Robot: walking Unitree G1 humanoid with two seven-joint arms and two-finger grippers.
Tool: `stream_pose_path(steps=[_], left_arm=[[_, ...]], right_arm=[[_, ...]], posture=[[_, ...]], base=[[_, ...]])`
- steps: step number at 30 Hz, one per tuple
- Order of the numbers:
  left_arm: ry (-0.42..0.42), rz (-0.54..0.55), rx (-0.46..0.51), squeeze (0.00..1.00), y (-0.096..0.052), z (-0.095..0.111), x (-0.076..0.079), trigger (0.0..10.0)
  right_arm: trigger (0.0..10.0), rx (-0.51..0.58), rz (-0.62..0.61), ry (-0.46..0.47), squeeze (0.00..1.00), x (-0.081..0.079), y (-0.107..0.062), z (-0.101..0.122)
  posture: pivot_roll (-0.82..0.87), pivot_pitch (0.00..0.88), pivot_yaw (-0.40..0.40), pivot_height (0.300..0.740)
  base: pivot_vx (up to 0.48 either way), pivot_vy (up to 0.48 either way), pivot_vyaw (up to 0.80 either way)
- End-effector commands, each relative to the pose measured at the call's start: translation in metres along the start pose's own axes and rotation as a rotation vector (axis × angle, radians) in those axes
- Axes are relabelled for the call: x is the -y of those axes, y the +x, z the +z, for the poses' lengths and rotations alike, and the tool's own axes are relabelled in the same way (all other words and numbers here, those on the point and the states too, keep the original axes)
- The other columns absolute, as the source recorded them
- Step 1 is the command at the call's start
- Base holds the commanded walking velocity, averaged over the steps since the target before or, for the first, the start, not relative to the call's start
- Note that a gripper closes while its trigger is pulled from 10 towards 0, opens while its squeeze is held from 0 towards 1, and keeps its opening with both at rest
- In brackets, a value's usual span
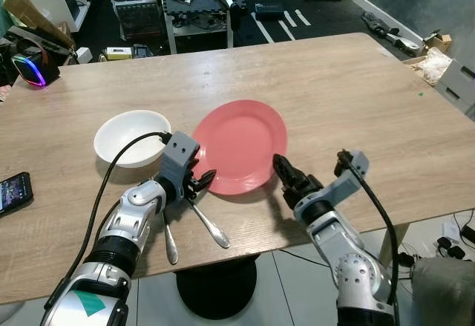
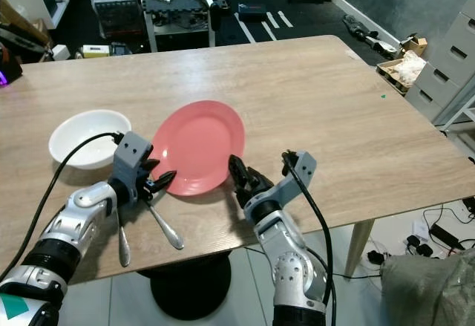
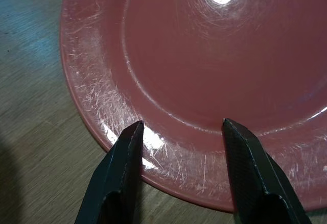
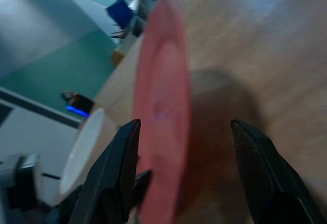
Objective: Setting the table
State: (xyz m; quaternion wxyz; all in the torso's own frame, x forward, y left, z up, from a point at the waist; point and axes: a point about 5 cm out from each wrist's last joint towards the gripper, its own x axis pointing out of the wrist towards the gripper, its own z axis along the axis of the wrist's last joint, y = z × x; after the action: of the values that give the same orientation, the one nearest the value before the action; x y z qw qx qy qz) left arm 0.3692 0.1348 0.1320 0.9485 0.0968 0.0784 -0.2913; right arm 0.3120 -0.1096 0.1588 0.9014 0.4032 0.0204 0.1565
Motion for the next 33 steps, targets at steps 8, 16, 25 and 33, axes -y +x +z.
stream_pose_path(steps=[8, 16, 25, 33], left_arm=[[-0.050, -0.027, -0.152, 0.00, -0.007, -0.037, 0.007, 10.0], [-0.054, -0.041, -0.149, 0.00, -0.008, -0.038, 0.008, 10.0], [-0.070, -0.067, -0.148, 0.00, -0.008, -0.039, 0.011, 10.0], [-0.069, -0.078, -0.150, 0.00, -0.008, -0.040, 0.012, 10.0]], right_arm=[[10.0, -0.113, 0.208, 0.107, 0.00, -0.049, 0.025, -0.048], [10.0, -0.160, 0.155, -0.013, 0.00, -0.050, 0.034, -0.074], [0.0, -0.078, 0.111, 0.001, 0.00, -0.054, 0.051, -0.070], [0.0, -0.039, 0.164, 0.105, 0.00, -0.065, 0.056, -0.064]], posture=[[-0.07, 0.131, 0.090, 0.740], [-0.06, 0.136, 0.086, 0.740], [-0.06, 0.137, 0.082, 0.740], [-0.06, 0.134, 0.082, 0.740]], base=[[0.000, 0.000, 0.00], [0.000, 0.000, 0.00], [0.000, 0.000, 0.00], [0.000, 0.000, 0.00]])
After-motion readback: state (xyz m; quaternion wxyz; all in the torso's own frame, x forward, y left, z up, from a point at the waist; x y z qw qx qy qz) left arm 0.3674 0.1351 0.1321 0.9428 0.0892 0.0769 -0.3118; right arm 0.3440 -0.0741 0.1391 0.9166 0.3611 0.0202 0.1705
